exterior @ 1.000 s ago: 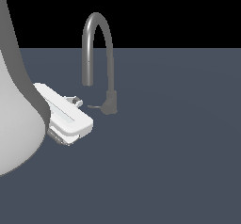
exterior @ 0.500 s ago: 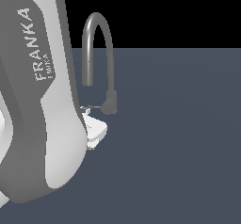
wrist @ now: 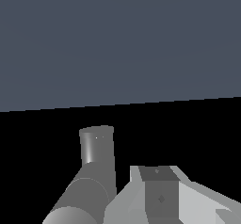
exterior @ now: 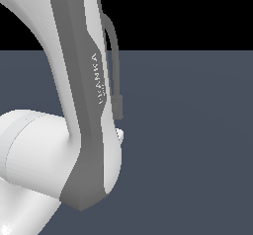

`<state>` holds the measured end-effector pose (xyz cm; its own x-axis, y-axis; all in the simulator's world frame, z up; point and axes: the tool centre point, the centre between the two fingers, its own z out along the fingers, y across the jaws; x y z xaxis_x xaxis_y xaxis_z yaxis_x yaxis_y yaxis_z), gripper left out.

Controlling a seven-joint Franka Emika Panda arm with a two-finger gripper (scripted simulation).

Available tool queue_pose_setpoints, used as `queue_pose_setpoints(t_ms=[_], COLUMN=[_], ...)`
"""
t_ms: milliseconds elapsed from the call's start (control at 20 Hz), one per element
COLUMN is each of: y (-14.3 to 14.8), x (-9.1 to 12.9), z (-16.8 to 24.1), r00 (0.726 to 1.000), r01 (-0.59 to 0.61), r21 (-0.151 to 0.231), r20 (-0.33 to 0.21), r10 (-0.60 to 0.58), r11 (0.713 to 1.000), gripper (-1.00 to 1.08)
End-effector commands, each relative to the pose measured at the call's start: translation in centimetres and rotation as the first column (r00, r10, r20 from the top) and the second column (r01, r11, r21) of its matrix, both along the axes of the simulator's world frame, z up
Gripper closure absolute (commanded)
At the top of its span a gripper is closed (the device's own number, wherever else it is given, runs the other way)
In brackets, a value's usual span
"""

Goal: Turn on the faucet by rotating a designated handle.

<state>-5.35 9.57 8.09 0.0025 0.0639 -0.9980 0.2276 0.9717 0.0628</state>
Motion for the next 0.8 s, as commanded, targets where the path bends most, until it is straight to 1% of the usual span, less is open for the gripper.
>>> queue_pose_setpoints(t_ms=[0,150,350,750], y=[-0.32,-0.62,-0.86,-0.8], x=[0.25,0.48,0.68,0.74], z=[-0.42,-0.77,-1.02,-0.72], r00=[1.0,0.999,0.999,0.999], r01=[-0.022,-0.039,-0.052,-0.054], r21=[-0.025,-0.046,-0.062,-0.065], r20=[0.0,-0.002,-0.003,-0.003], r10=[0.022,0.039,0.051,0.054], r11=[0.999,0.998,0.997,0.996], gripper=[1.08,1.08,1.08,1.08])
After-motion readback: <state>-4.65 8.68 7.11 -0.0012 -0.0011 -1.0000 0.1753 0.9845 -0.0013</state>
